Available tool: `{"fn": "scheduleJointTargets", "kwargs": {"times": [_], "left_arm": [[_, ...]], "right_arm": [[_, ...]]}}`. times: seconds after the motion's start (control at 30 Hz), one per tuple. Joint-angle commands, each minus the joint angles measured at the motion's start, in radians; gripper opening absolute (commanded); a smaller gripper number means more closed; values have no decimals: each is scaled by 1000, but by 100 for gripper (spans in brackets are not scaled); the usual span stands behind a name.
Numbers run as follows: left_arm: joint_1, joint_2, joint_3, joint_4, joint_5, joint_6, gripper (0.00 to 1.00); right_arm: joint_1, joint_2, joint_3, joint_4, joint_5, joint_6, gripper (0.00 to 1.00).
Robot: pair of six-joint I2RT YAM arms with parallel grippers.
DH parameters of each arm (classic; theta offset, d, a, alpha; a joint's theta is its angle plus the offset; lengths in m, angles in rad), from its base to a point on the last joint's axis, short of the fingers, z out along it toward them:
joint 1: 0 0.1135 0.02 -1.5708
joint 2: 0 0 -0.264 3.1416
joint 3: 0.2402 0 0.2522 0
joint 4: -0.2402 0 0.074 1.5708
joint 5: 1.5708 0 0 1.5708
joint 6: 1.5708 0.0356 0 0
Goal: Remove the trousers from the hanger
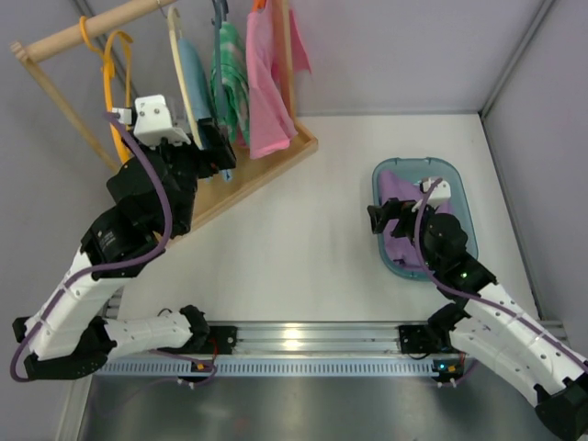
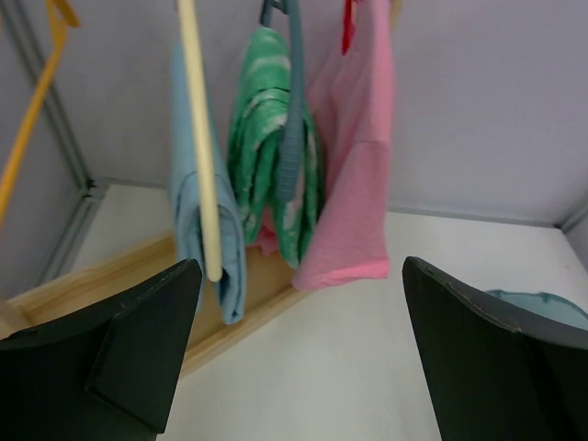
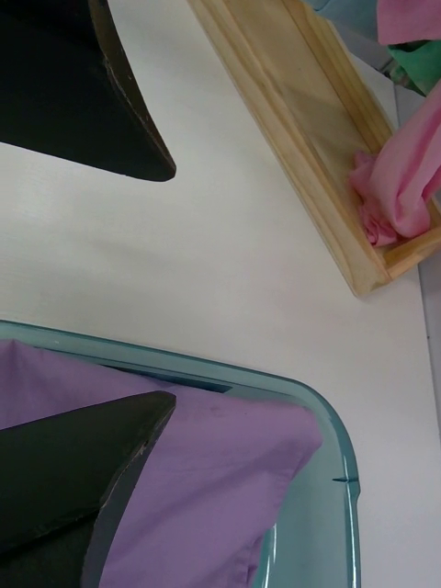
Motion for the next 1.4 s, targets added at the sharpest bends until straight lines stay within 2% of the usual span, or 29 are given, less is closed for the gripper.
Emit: {"fn": "scheduleJointTargets", "kwargs": {"times": [0.0, 0.07, 0.13, 0.2, 0.3, 0.37, 0.47, 0.67, 0.77, 0.87, 1.1, 1.2, 1.37], "left_arm": [[-3, 51, 77, -5, -221, 109, 97], [-2, 109, 96, 34, -288, 170, 98], [3, 140, 85, 145, -344, 262, 98], [29, 145, 71, 198, -325, 285, 96], [137, 183, 85, 212, -228, 258, 91], [248, 221, 135, 128, -121, 194, 91], [335, 292, 180, 94, -44, 167, 89], [481, 344, 214, 89, 107, 83, 80], [541, 381, 226, 87, 126, 74, 76], [604, 407, 229, 88, 201, 40, 68], [661, 455, 240, 88, 303, 31, 62], [662, 458, 240, 95, 300, 37, 55], [664, 445, 221, 132, 303, 60, 54]], "right_arm": [[13, 18, 38, 18, 2, 10, 99], [13, 17, 41, 18, -3, 12, 99], [13, 10, 39, 18, -3, 13, 99], [13, -2, 36, 18, 0, 15, 99], [13, -14, 29, 18, -1, 16, 99], [13, -13, 28, 18, -1, 16, 99], [11, -11, 30, 18, 0, 16, 99], [13, 3, 30, 18, -4, 16, 99], [13, 18, 35, 18, -3, 15, 99], [13, 29, 36, 20, -7, 15, 100], [13, 32, 38, 21, -9, 13, 99], [13, 29, 38, 20, -13, 12, 99], [13, 27, 39, 20, -17, 13, 99]]}}
